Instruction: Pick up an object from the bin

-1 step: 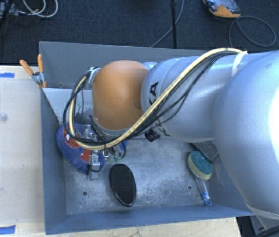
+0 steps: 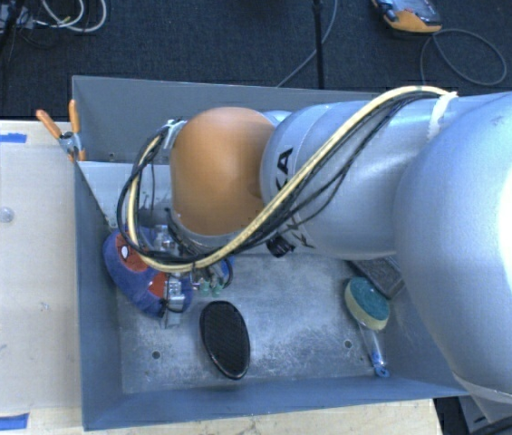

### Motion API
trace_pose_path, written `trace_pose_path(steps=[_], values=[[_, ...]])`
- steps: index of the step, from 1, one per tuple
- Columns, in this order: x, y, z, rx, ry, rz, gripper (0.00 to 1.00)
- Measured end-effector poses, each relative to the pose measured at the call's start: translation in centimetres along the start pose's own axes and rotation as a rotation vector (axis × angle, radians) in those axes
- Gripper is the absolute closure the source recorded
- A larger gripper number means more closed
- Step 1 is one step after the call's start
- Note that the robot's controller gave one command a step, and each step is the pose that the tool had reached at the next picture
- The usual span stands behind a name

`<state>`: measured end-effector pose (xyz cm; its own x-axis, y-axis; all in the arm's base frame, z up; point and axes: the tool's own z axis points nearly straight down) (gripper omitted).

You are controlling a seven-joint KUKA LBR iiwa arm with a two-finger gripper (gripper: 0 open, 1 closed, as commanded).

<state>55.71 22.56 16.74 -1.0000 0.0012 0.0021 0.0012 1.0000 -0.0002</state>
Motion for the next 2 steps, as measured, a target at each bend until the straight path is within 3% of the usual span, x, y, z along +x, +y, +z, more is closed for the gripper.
trace_pose_path(steps=[1, 2], values=[[0.3, -1.0, 2.7, -0.004, -0.007, 0.033, 0.00], [1.6, -0.7, 9.1, 0.000, 0.002, 0.067, 1.00]])
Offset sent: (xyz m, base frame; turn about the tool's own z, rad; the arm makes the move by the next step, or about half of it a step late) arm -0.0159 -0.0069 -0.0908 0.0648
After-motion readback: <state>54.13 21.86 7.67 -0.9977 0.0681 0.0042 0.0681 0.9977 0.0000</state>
